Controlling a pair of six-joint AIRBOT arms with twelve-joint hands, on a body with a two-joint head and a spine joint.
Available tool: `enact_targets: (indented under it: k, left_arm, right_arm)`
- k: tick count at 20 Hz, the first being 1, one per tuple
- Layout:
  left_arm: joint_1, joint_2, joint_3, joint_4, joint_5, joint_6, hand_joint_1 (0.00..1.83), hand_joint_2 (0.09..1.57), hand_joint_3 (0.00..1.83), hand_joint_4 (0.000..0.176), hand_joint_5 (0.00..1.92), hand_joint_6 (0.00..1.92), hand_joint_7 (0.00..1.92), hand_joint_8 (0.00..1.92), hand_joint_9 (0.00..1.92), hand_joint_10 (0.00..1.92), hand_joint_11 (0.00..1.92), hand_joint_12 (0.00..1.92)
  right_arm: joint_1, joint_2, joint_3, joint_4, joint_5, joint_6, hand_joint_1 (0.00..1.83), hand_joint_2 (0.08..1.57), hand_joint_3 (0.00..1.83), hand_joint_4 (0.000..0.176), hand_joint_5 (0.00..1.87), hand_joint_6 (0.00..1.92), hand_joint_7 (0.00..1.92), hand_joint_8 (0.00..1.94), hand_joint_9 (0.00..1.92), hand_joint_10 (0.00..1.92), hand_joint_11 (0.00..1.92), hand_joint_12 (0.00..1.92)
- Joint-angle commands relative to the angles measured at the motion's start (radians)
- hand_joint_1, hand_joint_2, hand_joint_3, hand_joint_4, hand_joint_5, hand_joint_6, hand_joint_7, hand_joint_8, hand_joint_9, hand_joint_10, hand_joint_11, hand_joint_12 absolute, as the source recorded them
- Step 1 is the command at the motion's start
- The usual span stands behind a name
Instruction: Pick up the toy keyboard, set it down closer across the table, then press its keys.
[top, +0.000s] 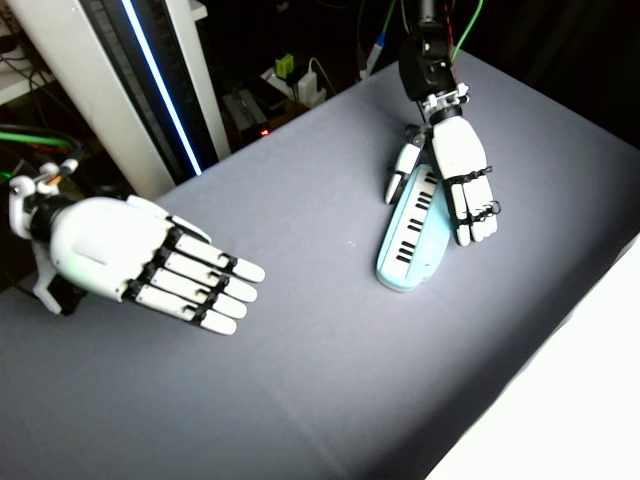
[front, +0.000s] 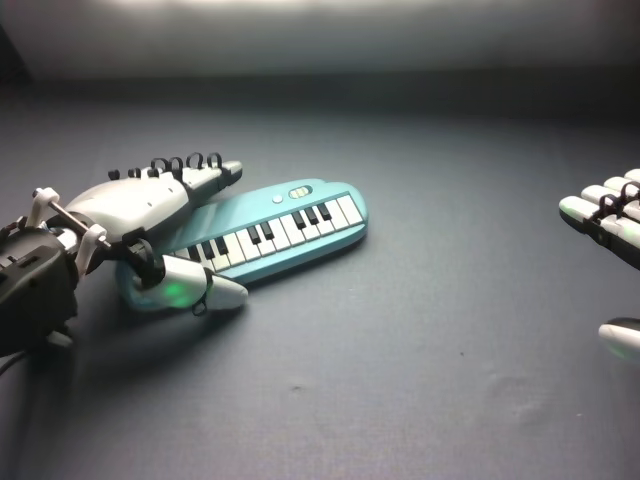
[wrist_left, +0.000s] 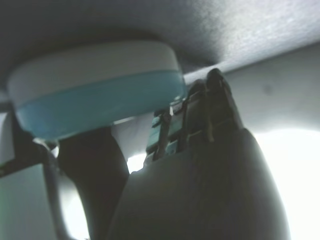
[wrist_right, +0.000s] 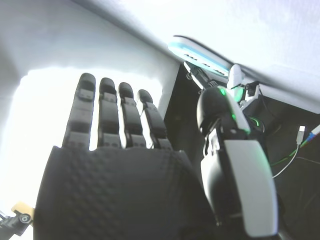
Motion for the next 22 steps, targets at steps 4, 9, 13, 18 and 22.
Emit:
enact_targets:
  k: [4, 9, 13, 18, 22]
  left_arm:
    - [0.005, 0.001, -0.016, 0.03, -0.06, -0.004, 1.34, 1.15, 0.0, 0.0, 0.51, 0.08, 0.55, 0.05, 0.38, 0.87, 0.17, 1.58]
    - [0.005, 0.012, -0.034, 0.075, -0.092, -0.035, 1.6, 1.18, 0.0, 0.0, 0.32, 0.85, 0.32, 0.92, 0.65, 1.52, 0.42, 1.68]
    - [-0.011, 0.037, -0.079, 0.183, -0.156, -0.087, 1.4, 1.14, 0.0, 0.0, 0.19, 0.97, 0.19, 1.09, 0.28, 1.49, 0.38, 1.76]
    - [-0.04, 0.05, -0.126, 0.339, -0.238, -0.179, 1.36, 1.15, 0.0, 0.0, 0.17, 1.09, 0.15, 1.32, 0.26, 1.59, 0.3, 1.79]
    - [-0.104, -0.012, -0.114, 0.474, -0.231, -0.261, 1.38, 1.1, 0.0, 0.0, 0.22, 0.88, 0.19, 1.17, 0.3, 1.37, 0.26, 1.61]
  right_arm:
    - [0.005, 0.002, 0.001, -0.01, 0.119, 0.007, 0.3, 1.37, 0.0, 0.0, 0.0, 0.0, 0.0, 0.0, 0.0, 0.0, 0.0, 0.0]
    - [0.005, 0.003, 0.001, -0.008, 0.122, 0.008, 0.28, 1.38, 0.0, 0.0, 0.0, 0.0, 0.0, 0.0, 0.0, 0.0, 0.0, 0.0]
    - [0.005, 0.013, -0.002, -0.006, 0.157, 0.021, 0.24, 1.38, 0.0, 0.0, 0.0, 0.0, 0.0, 0.0, 0.0, 0.0, 0.0, 0.0]
    - [0.004, 0.038, -0.021, -0.011, 0.219, 0.024, 0.17, 1.39, 0.0, 0.0, 0.0, 0.0, 0.0, 0.0, 0.0, 0.0, 0.0, 0.0]
    - [0.002, 0.055, -0.032, -0.026, 0.266, 0.038, 0.11, 1.41, 0.01, 0.0, 0.0, 0.0, 0.0, 0.0, 0.0, 0.0, 0.0, 0.0]
